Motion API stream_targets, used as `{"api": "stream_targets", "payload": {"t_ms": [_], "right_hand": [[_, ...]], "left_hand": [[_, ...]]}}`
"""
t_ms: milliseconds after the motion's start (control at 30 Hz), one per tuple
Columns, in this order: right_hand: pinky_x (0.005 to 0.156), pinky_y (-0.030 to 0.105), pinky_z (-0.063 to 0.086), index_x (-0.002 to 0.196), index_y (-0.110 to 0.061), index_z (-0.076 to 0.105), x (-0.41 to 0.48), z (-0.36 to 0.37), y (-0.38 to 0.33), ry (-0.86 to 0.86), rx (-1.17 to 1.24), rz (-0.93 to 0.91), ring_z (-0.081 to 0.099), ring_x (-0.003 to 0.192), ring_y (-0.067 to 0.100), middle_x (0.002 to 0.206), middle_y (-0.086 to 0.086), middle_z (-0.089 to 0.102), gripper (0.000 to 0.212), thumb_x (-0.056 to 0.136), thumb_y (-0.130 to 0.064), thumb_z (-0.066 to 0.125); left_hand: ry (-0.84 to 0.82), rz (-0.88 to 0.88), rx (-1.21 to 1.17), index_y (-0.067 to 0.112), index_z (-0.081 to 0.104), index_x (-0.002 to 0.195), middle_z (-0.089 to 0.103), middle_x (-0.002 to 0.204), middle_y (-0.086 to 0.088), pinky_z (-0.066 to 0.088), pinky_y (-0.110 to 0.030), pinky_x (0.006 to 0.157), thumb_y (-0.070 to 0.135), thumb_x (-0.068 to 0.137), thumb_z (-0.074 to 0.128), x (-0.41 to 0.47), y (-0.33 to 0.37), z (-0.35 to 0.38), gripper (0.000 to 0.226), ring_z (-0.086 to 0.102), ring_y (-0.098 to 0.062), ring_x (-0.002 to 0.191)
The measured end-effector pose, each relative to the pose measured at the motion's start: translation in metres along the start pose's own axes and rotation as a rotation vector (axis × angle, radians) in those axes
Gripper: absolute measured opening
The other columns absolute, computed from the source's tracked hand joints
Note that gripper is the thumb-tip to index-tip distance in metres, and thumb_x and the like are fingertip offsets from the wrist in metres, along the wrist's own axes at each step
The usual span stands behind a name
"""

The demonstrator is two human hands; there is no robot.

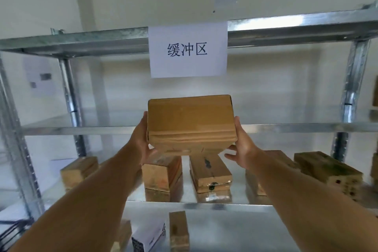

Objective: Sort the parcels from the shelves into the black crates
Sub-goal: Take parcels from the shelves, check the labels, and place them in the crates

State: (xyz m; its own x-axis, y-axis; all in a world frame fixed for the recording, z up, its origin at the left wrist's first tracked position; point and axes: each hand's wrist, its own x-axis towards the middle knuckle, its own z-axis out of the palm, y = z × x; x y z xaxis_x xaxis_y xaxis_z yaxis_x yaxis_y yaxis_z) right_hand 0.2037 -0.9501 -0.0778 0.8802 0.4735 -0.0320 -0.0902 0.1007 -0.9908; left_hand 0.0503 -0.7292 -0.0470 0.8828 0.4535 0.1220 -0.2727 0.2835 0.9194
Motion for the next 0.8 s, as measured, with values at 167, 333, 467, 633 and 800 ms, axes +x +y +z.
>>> {"api": "stream_targets", "payload": {"t_ms": [167,333,467,633,800], "right_hand": [[0.109,0.047,0.046,0.115,-0.023,0.073,-0.011,0.083,0.019,-0.088,0.106,0.006,0.067,0.113,0.032,0.116,0.012,0.073,0.081,0.083,-0.086,0.034],[0.108,0.043,0.047,0.117,-0.027,0.074,-0.021,0.158,0.040,-0.124,0.133,0.015,0.062,0.123,0.029,0.123,0.002,0.073,0.080,0.085,-0.087,0.032],[0.101,0.040,0.053,0.115,-0.025,0.076,-0.023,0.210,0.047,-0.142,0.169,0.047,0.068,0.112,0.022,0.113,0.000,0.077,0.076,0.092,-0.082,0.030],[0.078,0.033,0.056,0.111,-0.019,0.075,-0.022,0.250,0.062,-0.130,0.200,0.063,0.071,0.070,0.015,0.082,0.000,0.077,0.074,0.096,-0.076,0.030],[0.098,0.038,0.050,0.101,-0.018,0.075,-0.011,0.280,0.078,-0.157,0.198,0.053,0.069,0.098,0.027,0.103,0.007,0.077,0.068,0.100,-0.069,0.030]], "left_hand": [[0.082,-0.043,0.018,0.020,0.071,0.090,0.074,0.084,-0.007,0.060,-0.037,0.063,0.065,0.097,0.037,-0.025,0.033,-0.082,0.056,0.072,-0.027,0.070],[0.253,0.004,0.137,0.018,0.064,0.118,0.069,0.120,-0.001,0.049,-0.041,0.097,0.068,0.095,0.037,-0.048,0.055,-0.147,0.062,0.063,-0.027,0.106],[0.277,0.008,0.155,0.021,0.062,0.108,0.070,0.120,0.009,0.045,-0.042,0.098,0.070,0.094,0.035,-0.059,0.067,-0.198,0.058,0.059,-0.022,0.111],[0.294,0.004,0.120,0.022,0.062,0.084,0.070,0.101,0.010,0.040,-0.031,0.068,0.066,0.097,0.032,-0.071,0.076,-0.234,0.055,0.058,-0.017,0.091],[0.338,0.018,0.066,0.022,0.071,0.096,0.072,0.105,0.003,0.036,-0.041,0.083,0.068,0.095,0.036,-0.068,0.076,-0.277,0.057,0.052,-0.022,0.087]]}}
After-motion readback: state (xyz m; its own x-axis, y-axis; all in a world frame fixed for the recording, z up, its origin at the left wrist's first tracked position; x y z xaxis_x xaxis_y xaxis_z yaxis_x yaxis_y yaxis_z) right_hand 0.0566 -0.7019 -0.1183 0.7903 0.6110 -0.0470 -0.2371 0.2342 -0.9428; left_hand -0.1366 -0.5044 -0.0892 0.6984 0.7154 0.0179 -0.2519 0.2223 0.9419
